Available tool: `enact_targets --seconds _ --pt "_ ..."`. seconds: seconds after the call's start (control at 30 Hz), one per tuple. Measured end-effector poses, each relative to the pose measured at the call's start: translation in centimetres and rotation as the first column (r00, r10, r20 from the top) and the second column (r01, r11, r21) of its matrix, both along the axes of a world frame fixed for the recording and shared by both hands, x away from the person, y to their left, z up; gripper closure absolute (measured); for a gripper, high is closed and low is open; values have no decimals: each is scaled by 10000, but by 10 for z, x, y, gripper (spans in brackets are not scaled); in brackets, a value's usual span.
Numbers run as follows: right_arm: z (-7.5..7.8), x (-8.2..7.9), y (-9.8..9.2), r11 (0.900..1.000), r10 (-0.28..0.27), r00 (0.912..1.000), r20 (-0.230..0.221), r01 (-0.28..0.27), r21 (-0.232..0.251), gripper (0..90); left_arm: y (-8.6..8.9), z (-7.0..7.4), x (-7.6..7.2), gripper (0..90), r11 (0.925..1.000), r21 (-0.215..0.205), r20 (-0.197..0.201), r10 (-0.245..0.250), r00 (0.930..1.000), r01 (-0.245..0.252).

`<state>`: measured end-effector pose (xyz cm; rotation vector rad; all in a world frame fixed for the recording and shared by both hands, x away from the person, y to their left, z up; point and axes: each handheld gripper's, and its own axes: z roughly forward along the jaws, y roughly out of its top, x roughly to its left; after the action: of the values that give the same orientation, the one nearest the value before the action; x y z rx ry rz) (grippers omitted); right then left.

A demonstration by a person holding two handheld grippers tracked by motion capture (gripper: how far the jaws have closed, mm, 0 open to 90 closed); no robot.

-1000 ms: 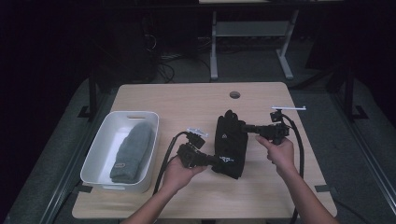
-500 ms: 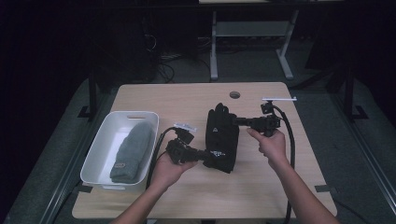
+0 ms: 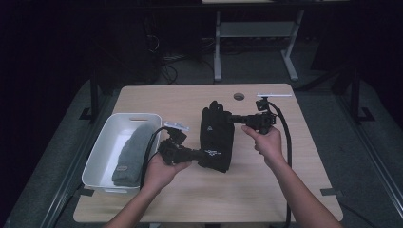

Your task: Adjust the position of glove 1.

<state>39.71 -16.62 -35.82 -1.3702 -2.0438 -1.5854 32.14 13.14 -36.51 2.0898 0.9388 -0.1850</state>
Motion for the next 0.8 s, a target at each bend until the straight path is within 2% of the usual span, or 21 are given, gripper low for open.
enact_targets --seconds 0.57,0.8 --pt "18 10 31 9988 487 9986 196 -486 -53 783 27 16 -4 835 9988 -76 237 479 9986 -477" --pt "20 14 42 9981 622 9979 178 -622 19 783 37 20 -6 835 9978 -82 281 654 9975 -652"
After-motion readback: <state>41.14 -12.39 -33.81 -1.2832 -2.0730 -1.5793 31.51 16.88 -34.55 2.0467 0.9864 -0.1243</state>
